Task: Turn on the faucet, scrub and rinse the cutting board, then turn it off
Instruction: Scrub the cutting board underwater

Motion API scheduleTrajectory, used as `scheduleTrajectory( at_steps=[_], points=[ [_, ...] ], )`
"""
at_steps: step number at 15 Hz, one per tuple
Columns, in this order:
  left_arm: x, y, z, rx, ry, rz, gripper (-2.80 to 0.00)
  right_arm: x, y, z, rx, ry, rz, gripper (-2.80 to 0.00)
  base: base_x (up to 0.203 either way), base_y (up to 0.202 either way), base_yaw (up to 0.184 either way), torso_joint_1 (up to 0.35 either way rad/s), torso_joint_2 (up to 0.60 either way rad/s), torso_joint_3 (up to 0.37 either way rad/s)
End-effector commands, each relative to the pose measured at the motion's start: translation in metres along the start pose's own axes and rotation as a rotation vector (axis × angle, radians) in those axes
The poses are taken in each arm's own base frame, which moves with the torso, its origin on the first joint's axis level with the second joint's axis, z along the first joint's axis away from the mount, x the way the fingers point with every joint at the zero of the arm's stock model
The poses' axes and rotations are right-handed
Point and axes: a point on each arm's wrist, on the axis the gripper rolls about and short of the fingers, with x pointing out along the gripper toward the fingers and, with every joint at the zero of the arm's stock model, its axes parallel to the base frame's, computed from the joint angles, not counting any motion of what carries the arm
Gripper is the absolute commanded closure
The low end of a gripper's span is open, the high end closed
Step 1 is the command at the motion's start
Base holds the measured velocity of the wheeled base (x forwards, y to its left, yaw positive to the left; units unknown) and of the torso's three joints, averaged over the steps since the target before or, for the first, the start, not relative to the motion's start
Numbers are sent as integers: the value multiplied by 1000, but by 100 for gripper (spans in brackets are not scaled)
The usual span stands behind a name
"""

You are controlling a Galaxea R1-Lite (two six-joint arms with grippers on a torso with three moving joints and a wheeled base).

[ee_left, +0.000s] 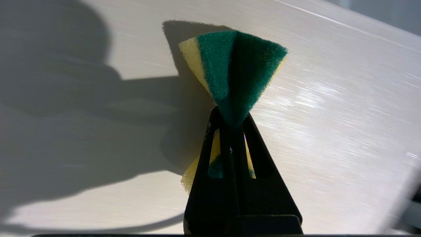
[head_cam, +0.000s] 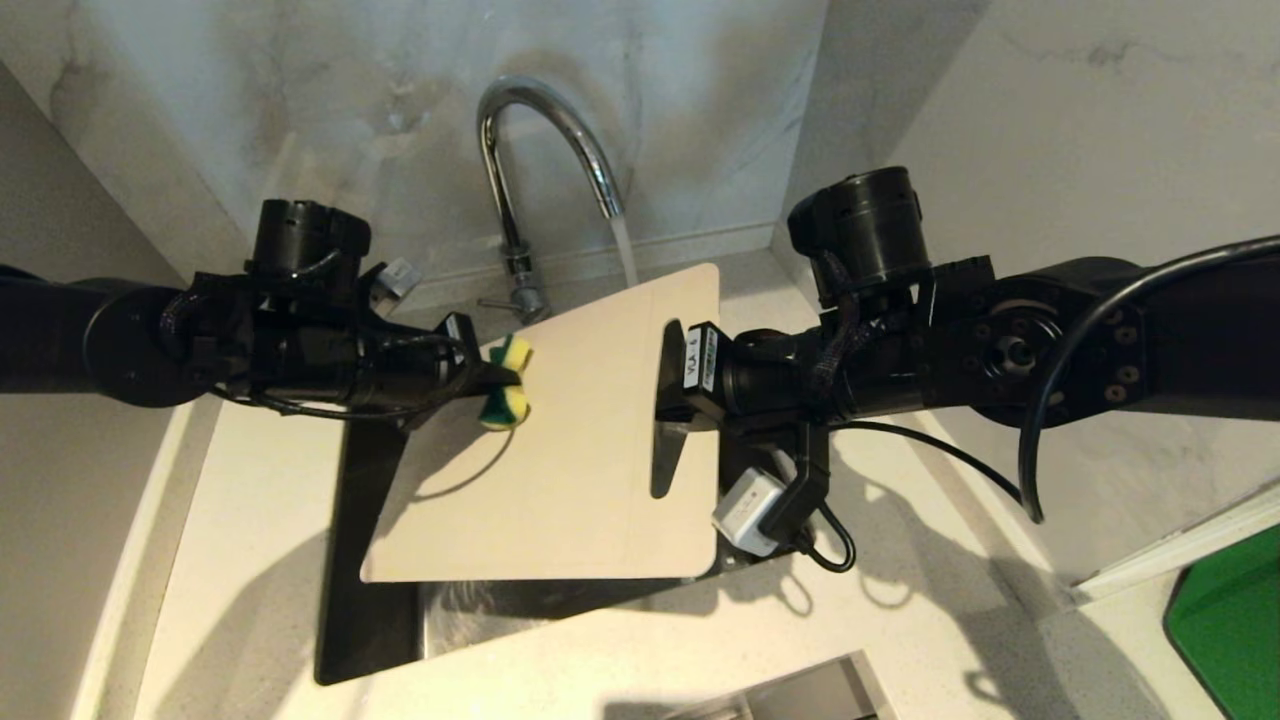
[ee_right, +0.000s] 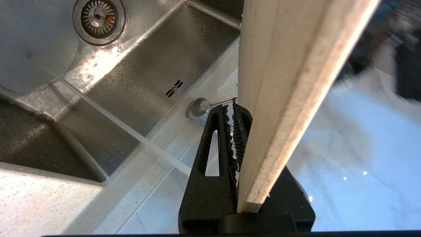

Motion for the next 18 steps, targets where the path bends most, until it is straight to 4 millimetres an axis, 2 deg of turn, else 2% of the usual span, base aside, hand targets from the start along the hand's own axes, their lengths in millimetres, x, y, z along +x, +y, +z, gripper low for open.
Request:
scheduleTrajectory(
  at_steps=[1,3,7,9,11,13,15,18],
  points=[
    [-6,38,10,-38,-14,56,0,-4,-3,0,-21,4,-12,0,0,0,0,0,0,0],
    [-9,66,16,-65,-5,74,0,-5,-3,1,-20,3,-11,0,0,0,0,0,0,0],
    [-13,107,16,-85,-7,119,0,-11,-6,2,-3,8,-15,0,0,0,0,0,0,0],
    [-20,121,21,-81,-28,139,0,-11,-5,3,-2,5,-13,0,0,0,0,0,0,0],
    [-26,125,26,-86,-46,145,0,-11,-4,4,-1,2,-11,0,0,0,0,0,0,0],
    [-34,119,29,-76,-59,120,0,-10,-3,4,0,2,-9,0,0,0,0,0,0,0],
    [-43,101,30,-49,-77,80,0,-9,-3,4,3,0,-7,0,0,0,0,0,0,0],
    [-48,37,17,6,-48,-46,0,-9,-3,5,3,-1,-6,0,0,0,0,0,0,0]
  ],
)
